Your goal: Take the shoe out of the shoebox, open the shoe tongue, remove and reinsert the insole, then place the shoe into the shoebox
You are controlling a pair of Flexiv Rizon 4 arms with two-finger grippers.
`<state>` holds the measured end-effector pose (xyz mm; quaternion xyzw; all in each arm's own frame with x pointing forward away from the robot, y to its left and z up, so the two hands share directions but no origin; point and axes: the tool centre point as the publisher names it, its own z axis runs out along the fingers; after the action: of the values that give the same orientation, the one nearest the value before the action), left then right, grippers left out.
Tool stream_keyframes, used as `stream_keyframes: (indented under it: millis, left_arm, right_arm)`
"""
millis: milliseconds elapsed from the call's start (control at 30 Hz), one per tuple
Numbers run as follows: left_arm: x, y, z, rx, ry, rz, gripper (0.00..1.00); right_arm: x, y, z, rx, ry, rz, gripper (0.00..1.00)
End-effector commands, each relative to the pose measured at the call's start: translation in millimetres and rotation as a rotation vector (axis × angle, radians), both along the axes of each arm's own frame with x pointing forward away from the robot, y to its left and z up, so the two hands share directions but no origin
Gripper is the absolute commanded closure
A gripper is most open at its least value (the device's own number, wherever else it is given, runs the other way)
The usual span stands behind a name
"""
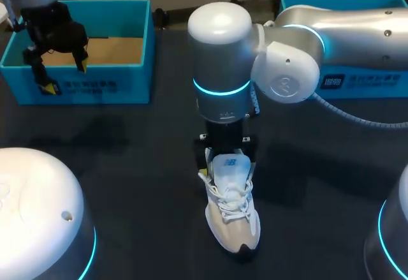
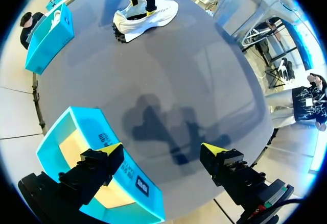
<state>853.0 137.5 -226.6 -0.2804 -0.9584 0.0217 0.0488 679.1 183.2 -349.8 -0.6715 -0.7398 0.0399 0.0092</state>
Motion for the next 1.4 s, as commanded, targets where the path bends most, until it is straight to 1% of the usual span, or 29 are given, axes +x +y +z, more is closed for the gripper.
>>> stream_keyframes:
  millis: [33, 167, 267, 433, 800, 1067, 1233, 1400]
  left_arm:
    - [-0.1, 1, 0, 0.001, -0.001, -0.001, 0.00]
    - [-0.1, 1, 0, 0.001, -0.001, -0.001, 0.00]
    - [-0.1, 1, 0, 0.001, -0.001, -0.001, 0.00]
    - [-0.1, 1, 0, 0.001, -0.001, -0.001, 0.00]
    - [-0.1, 1, 0, 0.001, -0.001, -0.001, 0.00]
    - [-0.1, 1, 0, 0.001, -0.001, -0.001, 0.00]
    - [-0.1, 1, 0, 0.001, -0.001, -0.001, 0.00]
    - [-0.1, 1, 0, 0.001, -0.001, -0.001, 0.00]
  right_arm:
    - [0.4, -2, 1, 0.005, -0.017, 0.013, 0.00]
    - [11.9, -2, -1, 0.003, -0.021, 0.025, 0.00]
    - [14.6, -5, 2, 0.004, -0.035, 0.030, 0.00]
    - [16.0, -10, 3, -0.008, -0.030, 0.027, 0.00]
    - [-3.6, -9, 12, -0.024, -0.034, 0.012, 0.00]
    - [-14.3, -10, 14, -0.025, -0.030, -0.013, 0.00]
    - [-28.6, -14, 27, -0.038, -0.044, -0.046, 0.00]
    - [-48.4, -14, 46, -0.029, -0.057, -0.069, 0.00]
